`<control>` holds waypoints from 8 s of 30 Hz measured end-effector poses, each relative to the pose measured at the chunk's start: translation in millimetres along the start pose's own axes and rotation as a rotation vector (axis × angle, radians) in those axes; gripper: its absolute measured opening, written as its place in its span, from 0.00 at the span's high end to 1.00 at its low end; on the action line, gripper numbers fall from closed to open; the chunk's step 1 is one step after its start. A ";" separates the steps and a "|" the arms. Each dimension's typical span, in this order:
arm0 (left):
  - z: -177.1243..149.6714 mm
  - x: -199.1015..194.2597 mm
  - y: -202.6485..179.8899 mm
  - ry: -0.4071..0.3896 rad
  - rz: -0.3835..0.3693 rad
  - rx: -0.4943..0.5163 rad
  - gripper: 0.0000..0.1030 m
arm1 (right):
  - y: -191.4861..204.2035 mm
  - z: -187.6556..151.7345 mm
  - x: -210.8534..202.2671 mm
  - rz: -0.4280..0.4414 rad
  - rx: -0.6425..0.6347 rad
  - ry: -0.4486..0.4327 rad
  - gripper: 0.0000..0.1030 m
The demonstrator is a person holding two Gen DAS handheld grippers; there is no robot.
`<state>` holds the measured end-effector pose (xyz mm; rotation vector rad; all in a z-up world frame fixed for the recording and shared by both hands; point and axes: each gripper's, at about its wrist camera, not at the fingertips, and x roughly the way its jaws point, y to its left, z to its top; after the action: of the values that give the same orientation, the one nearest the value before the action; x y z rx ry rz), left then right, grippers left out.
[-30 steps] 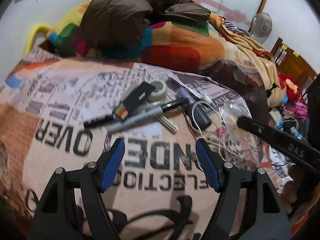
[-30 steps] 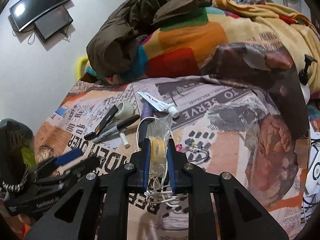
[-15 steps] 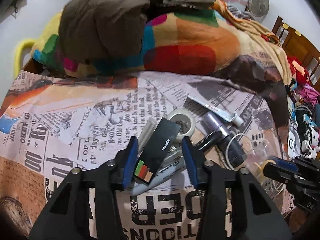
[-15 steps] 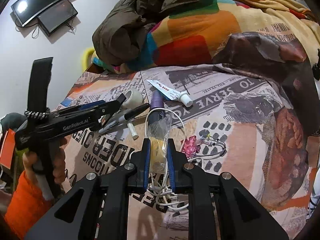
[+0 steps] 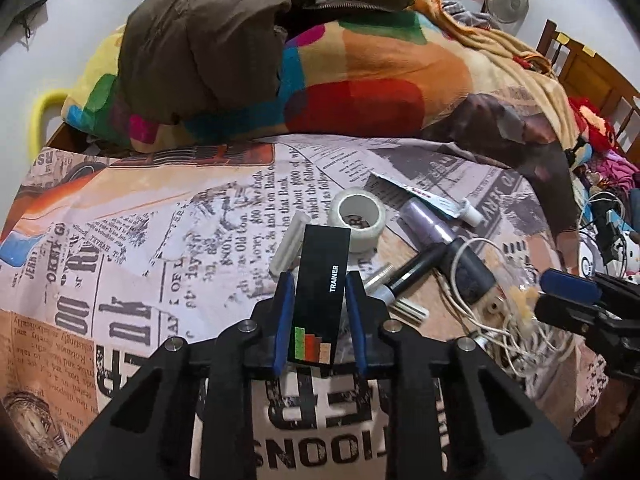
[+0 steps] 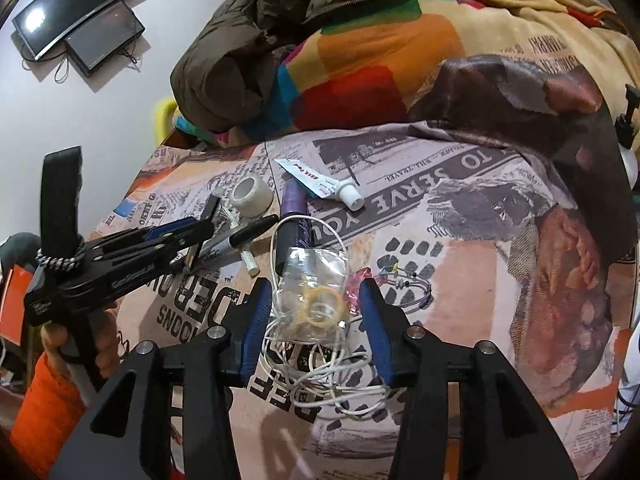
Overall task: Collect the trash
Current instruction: 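Grasp the black TRAINER box with the left gripper while the right grasps the clear plastic bag, then carry the box and bag with both grippers over the white bin, then open both grippers to drop the box and bag into the bin, then move both tools back toward the items on the duvet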
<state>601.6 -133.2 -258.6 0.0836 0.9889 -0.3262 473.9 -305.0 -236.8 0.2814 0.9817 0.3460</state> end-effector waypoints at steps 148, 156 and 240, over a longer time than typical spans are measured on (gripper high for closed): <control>-512.1 -192.4 245.3 0.236 0.261 -0.903 0.73 | 383.0 -310.3 150.2 0.168 -0.614 0.555 0.75; -470.4 -243.8 222.3 0.113 0.320 -0.822 0.73 | 373.8 -282.5 100.8 0.194 -0.615 0.439 0.75; -45.1 -25.9 -80.8 -0.021 -0.126 -0.163 0.28 | -41.4 -18.9 -50.8 -0.307 0.117 -0.121 0.33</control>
<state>527.3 -194.0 -255.6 -0.1309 0.9988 -0.3598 438.5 -362.0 -224.2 0.2500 0.9107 -0.0086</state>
